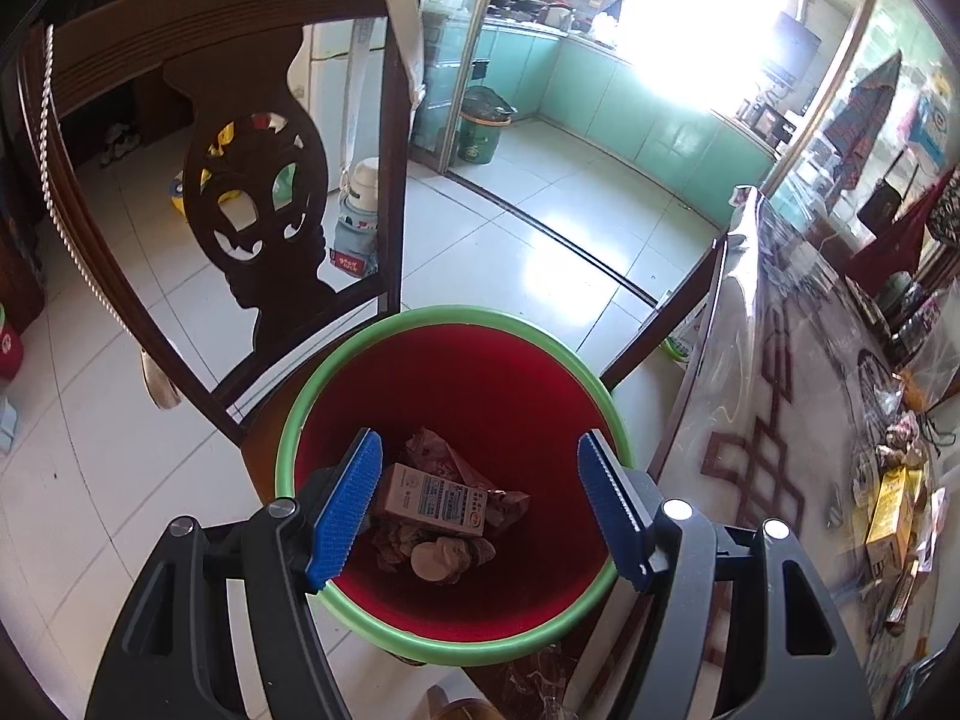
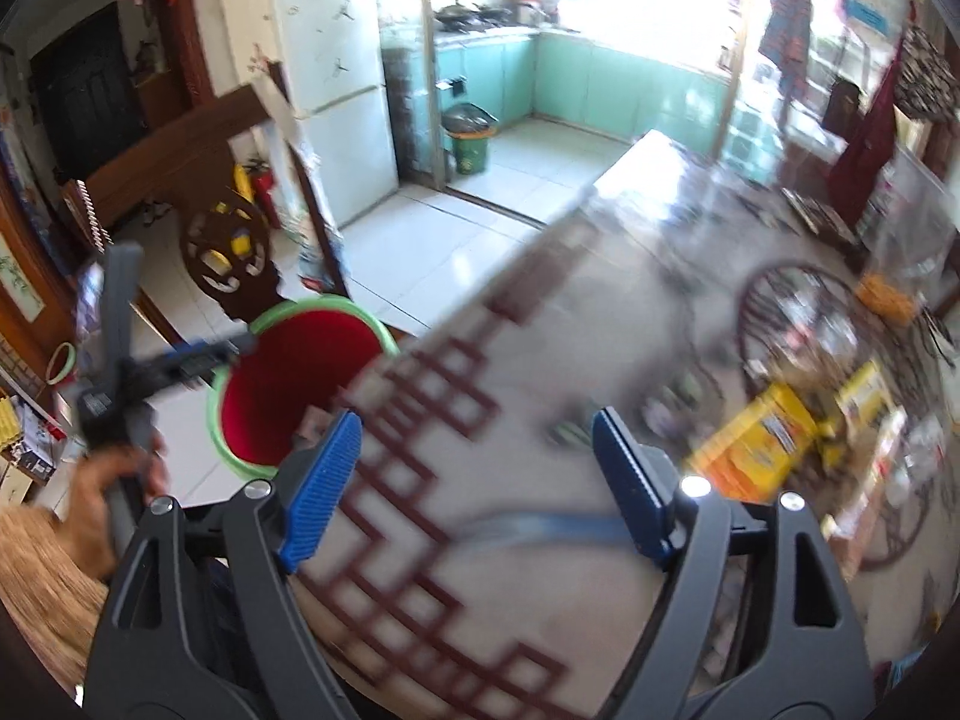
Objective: Collect trash
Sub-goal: 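Grasp the yellow iced tea carton with left gripper while right grasps pink Pocky box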
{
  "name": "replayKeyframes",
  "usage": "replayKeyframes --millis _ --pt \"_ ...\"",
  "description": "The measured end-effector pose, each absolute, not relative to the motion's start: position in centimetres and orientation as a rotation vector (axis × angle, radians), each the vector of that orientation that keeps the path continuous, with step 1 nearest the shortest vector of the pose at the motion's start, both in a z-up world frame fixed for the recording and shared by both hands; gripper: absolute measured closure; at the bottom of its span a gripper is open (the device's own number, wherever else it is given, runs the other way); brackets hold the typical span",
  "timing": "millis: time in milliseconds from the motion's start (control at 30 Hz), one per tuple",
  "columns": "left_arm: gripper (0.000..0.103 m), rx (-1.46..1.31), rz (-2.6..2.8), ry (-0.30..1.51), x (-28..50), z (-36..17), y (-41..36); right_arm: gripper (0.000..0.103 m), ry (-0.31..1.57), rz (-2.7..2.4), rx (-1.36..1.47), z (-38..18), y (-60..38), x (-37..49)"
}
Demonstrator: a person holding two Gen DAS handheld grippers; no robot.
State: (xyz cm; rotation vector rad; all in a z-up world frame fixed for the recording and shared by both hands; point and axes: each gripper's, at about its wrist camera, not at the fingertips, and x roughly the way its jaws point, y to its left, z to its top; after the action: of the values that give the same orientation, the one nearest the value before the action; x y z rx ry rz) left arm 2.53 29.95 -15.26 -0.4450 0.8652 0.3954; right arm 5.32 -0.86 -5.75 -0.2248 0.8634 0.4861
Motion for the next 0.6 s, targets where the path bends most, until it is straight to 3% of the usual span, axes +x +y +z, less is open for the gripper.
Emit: replayKeyframes --millis 433,600 --pt "0.037 -0.271 0.363 0.866 3.4 -14.1 26.3 0.025 0.961 0.028 0.144 -10.2 -25.2 8.7" --pt "0.037 -0.177 0.377 0.870 3.7 -14.0 24.0 0.022 0.966 -0.063 0.178 -11.6 -30.0 12.4"
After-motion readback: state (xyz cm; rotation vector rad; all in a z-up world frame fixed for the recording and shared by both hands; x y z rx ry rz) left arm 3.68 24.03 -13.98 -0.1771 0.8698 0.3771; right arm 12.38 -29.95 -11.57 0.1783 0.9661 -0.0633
